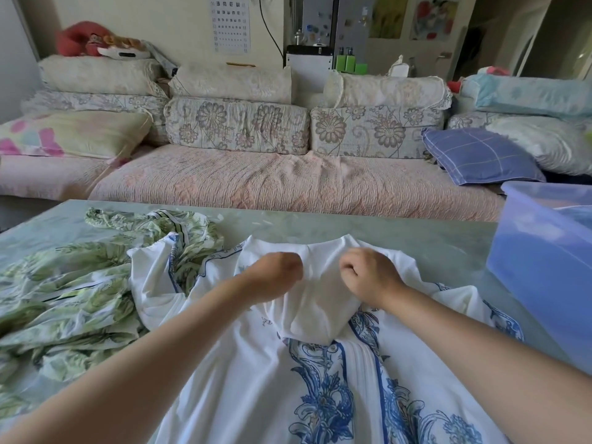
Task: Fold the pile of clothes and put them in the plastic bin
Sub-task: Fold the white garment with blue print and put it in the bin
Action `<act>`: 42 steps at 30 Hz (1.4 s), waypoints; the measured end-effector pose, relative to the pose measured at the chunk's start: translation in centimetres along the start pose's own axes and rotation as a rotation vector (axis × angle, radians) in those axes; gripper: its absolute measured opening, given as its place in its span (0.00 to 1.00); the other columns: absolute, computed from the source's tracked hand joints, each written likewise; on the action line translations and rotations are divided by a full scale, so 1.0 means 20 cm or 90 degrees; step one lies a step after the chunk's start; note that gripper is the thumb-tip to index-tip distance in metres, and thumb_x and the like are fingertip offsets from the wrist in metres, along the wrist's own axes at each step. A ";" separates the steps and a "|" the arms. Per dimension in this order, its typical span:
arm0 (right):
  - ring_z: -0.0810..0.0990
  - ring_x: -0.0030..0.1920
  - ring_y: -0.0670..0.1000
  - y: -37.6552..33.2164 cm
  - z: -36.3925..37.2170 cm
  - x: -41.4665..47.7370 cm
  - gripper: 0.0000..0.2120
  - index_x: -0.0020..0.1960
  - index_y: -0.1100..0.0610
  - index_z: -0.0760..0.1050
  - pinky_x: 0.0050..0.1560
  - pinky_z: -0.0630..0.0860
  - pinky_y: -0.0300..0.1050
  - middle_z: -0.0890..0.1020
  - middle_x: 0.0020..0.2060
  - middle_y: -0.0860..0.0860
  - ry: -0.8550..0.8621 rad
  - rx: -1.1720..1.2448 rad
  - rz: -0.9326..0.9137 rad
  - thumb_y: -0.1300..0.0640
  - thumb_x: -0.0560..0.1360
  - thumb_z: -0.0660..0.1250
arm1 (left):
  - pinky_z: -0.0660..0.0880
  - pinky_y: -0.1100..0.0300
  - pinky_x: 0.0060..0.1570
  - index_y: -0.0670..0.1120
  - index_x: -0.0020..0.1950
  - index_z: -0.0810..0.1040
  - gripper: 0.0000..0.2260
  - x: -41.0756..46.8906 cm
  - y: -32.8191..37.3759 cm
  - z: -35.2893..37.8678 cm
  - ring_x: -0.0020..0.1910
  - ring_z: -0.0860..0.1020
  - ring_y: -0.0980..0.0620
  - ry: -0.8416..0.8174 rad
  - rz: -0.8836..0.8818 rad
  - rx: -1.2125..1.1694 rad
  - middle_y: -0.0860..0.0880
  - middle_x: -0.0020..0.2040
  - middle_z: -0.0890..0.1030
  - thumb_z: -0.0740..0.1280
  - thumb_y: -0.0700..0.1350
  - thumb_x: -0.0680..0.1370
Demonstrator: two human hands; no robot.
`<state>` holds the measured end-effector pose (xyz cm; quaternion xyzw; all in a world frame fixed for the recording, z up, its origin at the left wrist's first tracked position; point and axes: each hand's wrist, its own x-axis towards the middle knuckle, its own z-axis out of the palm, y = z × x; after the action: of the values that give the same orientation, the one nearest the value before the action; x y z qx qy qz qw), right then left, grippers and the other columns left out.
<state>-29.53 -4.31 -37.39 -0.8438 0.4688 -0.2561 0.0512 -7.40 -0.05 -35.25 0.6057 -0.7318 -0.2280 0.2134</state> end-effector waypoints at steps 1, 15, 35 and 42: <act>0.73 0.39 0.54 -0.03 0.02 0.03 0.10 0.34 0.53 0.71 0.40 0.72 0.50 0.74 0.34 0.49 0.063 -0.027 -0.026 0.53 0.67 0.53 | 0.69 0.59 0.43 0.48 0.49 0.79 0.07 0.04 -0.04 0.03 0.48 0.76 0.48 0.082 0.045 0.090 0.50 0.46 0.78 0.61 0.46 0.79; 0.43 0.80 0.52 0.19 0.10 0.15 0.31 0.80 0.40 0.47 0.76 0.47 0.64 0.44 0.81 0.48 -0.304 -0.181 0.204 0.32 0.80 0.45 | 0.39 0.35 0.73 0.52 0.80 0.41 0.34 0.19 -0.33 0.01 0.78 0.39 0.38 -0.056 -0.260 0.391 0.45 0.79 0.37 0.43 0.67 0.79; 0.75 0.67 0.60 0.58 -0.25 0.05 0.21 0.70 0.59 0.74 0.58 0.76 0.54 0.73 0.67 0.57 -0.238 -0.538 0.377 0.66 0.80 0.55 | 0.46 0.36 0.73 0.61 0.78 0.37 0.34 0.37 0.01 0.34 0.79 0.40 0.44 -0.083 -0.017 0.388 0.50 0.80 0.38 0.42 0.72 0.76; 0.68 0.68 0.58 0.49 -0.15 0.17 0.22 0.73 0.47 0.69 0.66 0.63 0.52 0.70 0.68 0.55 -0.085 -0.418 0.171 0.54 0.79 0.58 | 0.42 0.31 0.70 0.63 0.78 0.40 0.34 0.48 0.00 0.36 0.78 0.38 0.43 -0.090 -0.065 0.385 0.55 0.80 0.39 0.44 0.73 0.75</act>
<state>-36.92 -12.04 -36.72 -0.7611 0.6284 -0.0269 -0.1586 -13.33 -8.88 -40.79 0.6603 -0.7482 -0.0517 -0.0398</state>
